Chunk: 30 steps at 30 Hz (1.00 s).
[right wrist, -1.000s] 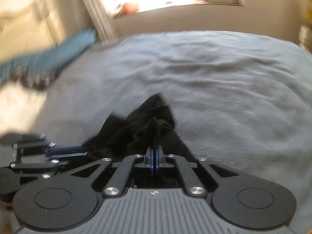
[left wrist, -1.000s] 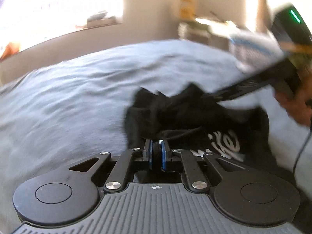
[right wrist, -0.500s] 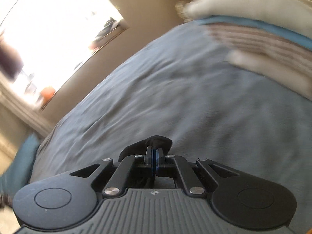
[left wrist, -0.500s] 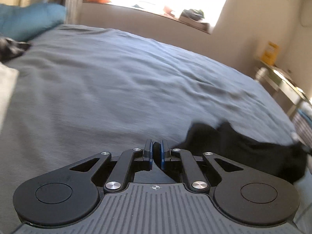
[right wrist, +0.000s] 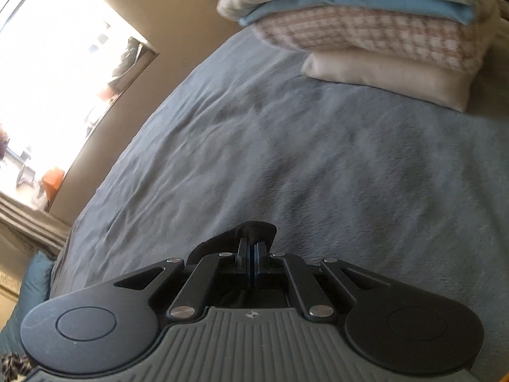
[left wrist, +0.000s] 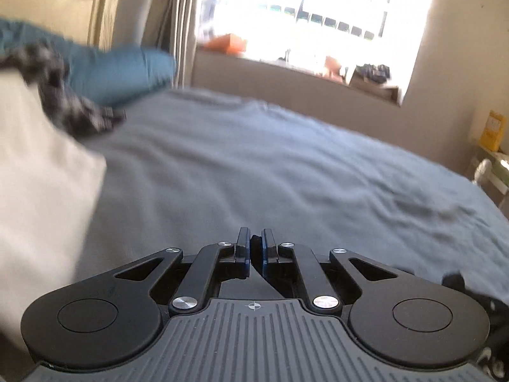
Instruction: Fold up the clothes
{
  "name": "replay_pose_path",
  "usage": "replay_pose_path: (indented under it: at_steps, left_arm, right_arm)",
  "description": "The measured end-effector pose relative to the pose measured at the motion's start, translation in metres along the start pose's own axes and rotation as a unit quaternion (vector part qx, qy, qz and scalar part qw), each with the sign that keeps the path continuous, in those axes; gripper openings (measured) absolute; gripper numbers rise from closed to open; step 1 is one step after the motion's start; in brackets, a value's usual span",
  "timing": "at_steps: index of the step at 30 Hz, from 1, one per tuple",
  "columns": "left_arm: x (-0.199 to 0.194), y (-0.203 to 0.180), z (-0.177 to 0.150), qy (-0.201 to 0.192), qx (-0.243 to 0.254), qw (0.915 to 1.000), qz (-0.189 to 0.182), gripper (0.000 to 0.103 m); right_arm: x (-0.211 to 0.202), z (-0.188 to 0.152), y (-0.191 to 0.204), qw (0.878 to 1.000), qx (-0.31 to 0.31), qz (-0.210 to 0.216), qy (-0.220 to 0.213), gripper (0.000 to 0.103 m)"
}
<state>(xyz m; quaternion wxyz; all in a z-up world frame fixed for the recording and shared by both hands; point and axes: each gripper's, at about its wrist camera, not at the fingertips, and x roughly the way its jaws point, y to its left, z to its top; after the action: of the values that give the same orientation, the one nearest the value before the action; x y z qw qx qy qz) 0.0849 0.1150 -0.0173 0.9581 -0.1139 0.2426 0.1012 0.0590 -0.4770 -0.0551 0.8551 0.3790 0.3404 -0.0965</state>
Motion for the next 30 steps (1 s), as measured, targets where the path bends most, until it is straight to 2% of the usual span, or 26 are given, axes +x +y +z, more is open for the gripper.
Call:
replay_pose_path:
  at_steps: [3, 5, 6, 7, 8, 9, 10, 12, 15, 19, 21, 23, 26, 28, 30]
  left_arm:
    - [0.015, 0.001, 0.006, 0.003, 0.017, 0.9995, 0.028, 0.006]
    - [0.033, 0.004, 0.0, 0.05, 0.017, 0.9969, 0.058, 0.008]
    - [0.041, 0.008, -0.005, 0.077, 0.008, 0.9942, 0.075, 0.008]
    - [0.045, 0.014, -0.01, 0.095, -0.006, 0.9913, 0.09, 0.009]
    - [0.047, 0.021, -0.014, 0.111, -0.02, 0.988, 0.105, 0.012]
    - [0.047, 0.028, -0.018, 0.119, -0.032, 0.9861, 0.111, 0.022]
    - [0.044, 0.033, -0.019, 0.121, -0.038, 0.9857, 0.111, 0.026]
    - [0.036, 0.041, -0.019, 0.118, -0.042, 0.9856, 0.114, 0.033]
    - [0.017, 0.039, -0.015, 0.093, -0.034, 0.988, 0.118, 0.038]
    - [-0.007, -0.001, -0.017, 0.096, 0.017, 0.995, 0.019, 0.038]
    - [-0.017, -0.026, -0.022, 0.108, 0.049, 0.9919, -0.046, 0.04]
    - [-0.026, -0.052, -0.035, 0.141, 0.081, 0.98, -0.114, 0.041]
    - [-0.034, -0.084, -0.055, 0.197, 0.111, 0.9544, -0.195, 0.041]
    - [-0.039, -0.094, -0.065, 0.23, 0.121, 0.9384, -0.228, 0.041]
    - [-0.045, -0.096, -0.073, 0.246, 0.128, 0.9302, -0.24, 0.041]
  right_arm:
    - [0.006, -0.003, 0.008, 1.0, -0.013, 0.006, 0.025, 0.002]
    - [0.014, -0.006, 0.012, 0.999, -0.017, -0.007, 0.048, 0.004]
    - [0.017, -0.007, 0.011, 0.998, -0.013, -0.016, 0.058, 0.009]
    - [0.019, -0.008, 0.01, 0.997, -0.01, -0.024, 0.069, 0.02]
    - [0.018, -0.009, 0.007, 0.997, -0.005, -0.028, 0.07, 0.026]
    - [0.017, -0.009, 0.005, 0.997, 0.001, -0.031, 0.07, 0.04]
    - [0.013, -0.008, 0.002, 0.997, 0.005, -0.03, 0.065, 0.046]
    - [0.004, -0.005, -0.002, 0.998, 0.009, -0.023, 0.059, 0.046]
    - [-0.011, -0.001, -0.007, 0.999, 0.02, -0.016, 0.045, 0.047]
    - [-0.029, -0.003, 0.005, 0.999, -0.008, 0.01, 0.032, 0.048]
    - [-0.033, -0.015, 0.028, 0.996, -0.074, 0.026, 0.048, 0.048]
    - [-0.032, -0.032, 0.056, 0.985, -0.158, 0.03, 0.068, 0.048]
    - [-0.023, -0.06, 0.092, 0.959, -0.264, 0.015, 0.103, 0.047]
    - [-0.019, -0.069, 0.106, 0.95, -0.293, -0.002, 0.104, 0.047]
    - [-0.02, -0.07, 0.12, 0.946, -0.307, 0.014, 0.101, 0.047]
